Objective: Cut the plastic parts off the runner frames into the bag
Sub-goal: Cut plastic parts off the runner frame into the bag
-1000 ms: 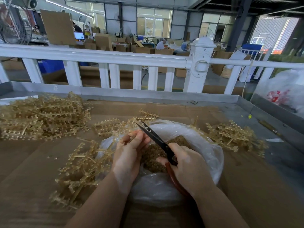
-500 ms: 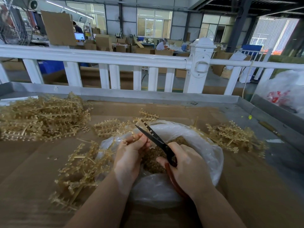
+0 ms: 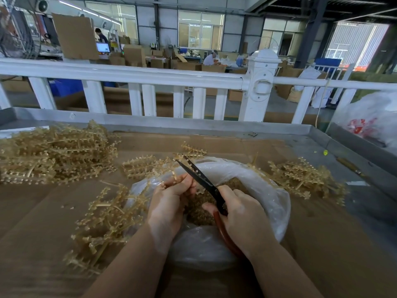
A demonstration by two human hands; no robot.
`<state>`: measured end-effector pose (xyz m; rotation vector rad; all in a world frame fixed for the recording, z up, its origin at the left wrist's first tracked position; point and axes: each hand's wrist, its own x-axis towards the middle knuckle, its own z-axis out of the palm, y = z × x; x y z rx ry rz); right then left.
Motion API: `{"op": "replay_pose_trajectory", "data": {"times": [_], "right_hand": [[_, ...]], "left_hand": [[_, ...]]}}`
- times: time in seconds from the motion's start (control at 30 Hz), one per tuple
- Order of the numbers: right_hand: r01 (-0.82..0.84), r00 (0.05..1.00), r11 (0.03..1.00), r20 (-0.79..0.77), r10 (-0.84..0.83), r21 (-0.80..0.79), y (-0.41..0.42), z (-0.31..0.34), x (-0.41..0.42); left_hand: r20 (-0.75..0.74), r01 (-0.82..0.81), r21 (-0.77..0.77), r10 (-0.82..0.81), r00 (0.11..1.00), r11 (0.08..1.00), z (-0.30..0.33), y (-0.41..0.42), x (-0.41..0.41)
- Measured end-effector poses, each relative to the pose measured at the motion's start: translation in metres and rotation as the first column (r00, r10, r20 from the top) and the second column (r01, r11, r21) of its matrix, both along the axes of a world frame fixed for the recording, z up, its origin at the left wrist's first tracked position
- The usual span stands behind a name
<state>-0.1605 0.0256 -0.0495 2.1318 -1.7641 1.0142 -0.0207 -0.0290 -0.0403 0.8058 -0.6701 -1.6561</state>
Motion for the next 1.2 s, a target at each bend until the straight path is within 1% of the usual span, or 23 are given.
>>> {"op": "replay_pose_trajectory", "data": {"times": [0.13,0.3,0.7,0.9,1.07,1.2], "right_hand": [[0.011,1.0,1.0,-0.006,-0.011,0.005,0.0,-0.0008,-0.0006],[-0.002,1.0,1.0,0.027,0.001,0.005,-0.0004,-0.0025,-0.0022],[0.026,0.999,1.0,0.038,-0.026,0.002,0.0009,-0.0035,-0.0017],[0.031,0.998,0.999,0.061,-0.032,0.016,0.0014,-0.0044,-0.0013],[0.046,0.998,0.999,0.043,-0.045,-0.004,0.0002,-0.0047,-0.0007],[0.052,0.999,0.998,0.011,-0.051,-0.043,-0.0018,-0.0056,-0.0009]], "left_hand": [[-0.002,-0.013,0.008,0.013,1.0,1.0,-0.0004,-0.0003,-0.0002],[0.008,-0.021,0.007,0.021,1.0,1.0,0.0006,0.0008,-0.0003],[-0.02,-0.031,0.035,0.032,0.999,0.999,0.0012,0.0019,-0.0009],[0.041,-0.05,0.027,0.049,0.998,0.998,-0.0002,0.0039,-0.0015],[0.072,-0.042,0.023,0.04,0.997,0.999,0.0028,0.0055,-0.0016],[0.041,-0.015,0.024,0.014,0.999,1.0,0.0038,0.0067,-0.0006]]}}
